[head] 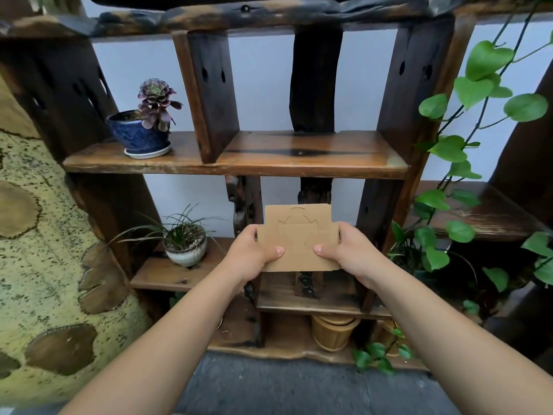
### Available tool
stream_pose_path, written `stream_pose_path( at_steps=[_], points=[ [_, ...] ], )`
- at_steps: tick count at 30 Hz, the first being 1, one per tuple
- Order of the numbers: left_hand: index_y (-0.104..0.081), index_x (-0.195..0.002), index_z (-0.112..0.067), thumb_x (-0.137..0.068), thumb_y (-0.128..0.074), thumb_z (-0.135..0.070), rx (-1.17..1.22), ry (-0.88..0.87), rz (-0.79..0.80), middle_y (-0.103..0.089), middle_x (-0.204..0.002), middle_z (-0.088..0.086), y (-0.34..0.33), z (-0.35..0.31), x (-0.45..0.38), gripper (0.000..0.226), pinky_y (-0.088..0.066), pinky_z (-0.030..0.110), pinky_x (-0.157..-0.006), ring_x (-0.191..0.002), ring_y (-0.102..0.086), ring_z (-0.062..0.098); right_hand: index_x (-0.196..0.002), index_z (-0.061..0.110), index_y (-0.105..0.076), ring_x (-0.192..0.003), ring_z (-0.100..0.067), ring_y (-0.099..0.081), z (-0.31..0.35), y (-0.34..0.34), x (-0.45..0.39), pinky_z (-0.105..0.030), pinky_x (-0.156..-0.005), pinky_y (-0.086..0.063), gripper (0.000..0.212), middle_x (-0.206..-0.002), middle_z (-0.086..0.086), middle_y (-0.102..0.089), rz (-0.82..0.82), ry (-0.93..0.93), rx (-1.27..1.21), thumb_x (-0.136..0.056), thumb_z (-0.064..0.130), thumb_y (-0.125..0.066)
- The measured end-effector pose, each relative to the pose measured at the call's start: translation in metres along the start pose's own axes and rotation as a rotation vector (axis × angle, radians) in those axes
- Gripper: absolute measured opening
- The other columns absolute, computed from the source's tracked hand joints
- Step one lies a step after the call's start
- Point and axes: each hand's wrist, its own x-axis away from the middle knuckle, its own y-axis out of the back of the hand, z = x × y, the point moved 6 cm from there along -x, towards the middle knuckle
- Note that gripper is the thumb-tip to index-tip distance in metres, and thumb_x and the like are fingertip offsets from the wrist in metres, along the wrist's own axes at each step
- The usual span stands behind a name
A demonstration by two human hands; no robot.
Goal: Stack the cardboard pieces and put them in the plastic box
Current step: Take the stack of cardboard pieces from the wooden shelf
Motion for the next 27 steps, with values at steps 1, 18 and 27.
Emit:
stream_pose_path(
  at_steps=[1, 18, 27],
  points=[
    [-0.054, -0.116, -0.018, -0.078, -0.078, -0.013, -0.004, 0.004, -0.009, -0.065, -0.115, 0.001, 0.000, 0.001, 0.001, 0.045, -0.050, 0.043, -0.097, -0.105, -0.062, 0.018, -0.120, 0.021, -0.053, -0.109, -0.020, -0.060, -0.002, -0.001, -0.001, -0.045, -0.096, -0.052, 0.044, -0.118, 0.002, -0.064, 0.002, -0.002, 0.010, -0.082, 0.018, -0.076],
    [-0.053, -0.113, -0.014, -0.079, -0.076, -0.005, -0.010, 0.126, -0.280, -0.066, -0.112, 0.005, 0.067, 0.054, 0.050, 0.042, -0.051, 0.039, -0.093, -0.105, -0.063, 0.021, -0.107, 0.030, -0.051, -0.098, -0.007, -0.056, 0.000, -0.094, -0.018, -0.027, -0.082, -0.046, 0.036, -0.098, 0.020, -0.057, 0.231, 0.062, 0.120, -0.081, 0.025, -0.076],
    [-0.053, -0.116, -0.014, -0.079, -0.076, -0.007, -0.025, 0.221, -0.466, -0.066, -0.109, 0.004, 0.165, 0.101, 0.134, 0.044, -0.051, 0.028, -0.082, -0.095, -0.063, 0.011, -0.108, 0.028, -0.055, -0.098, -0.010, -0.060, 0.026, -0.220, 0.017, -0.033, -0.083, -0.052, 0.039, -0.108, 0.008, -0.064, 0.407, 0.084, 0.109, -0.078, 0.022, -0.078]
  ],
)
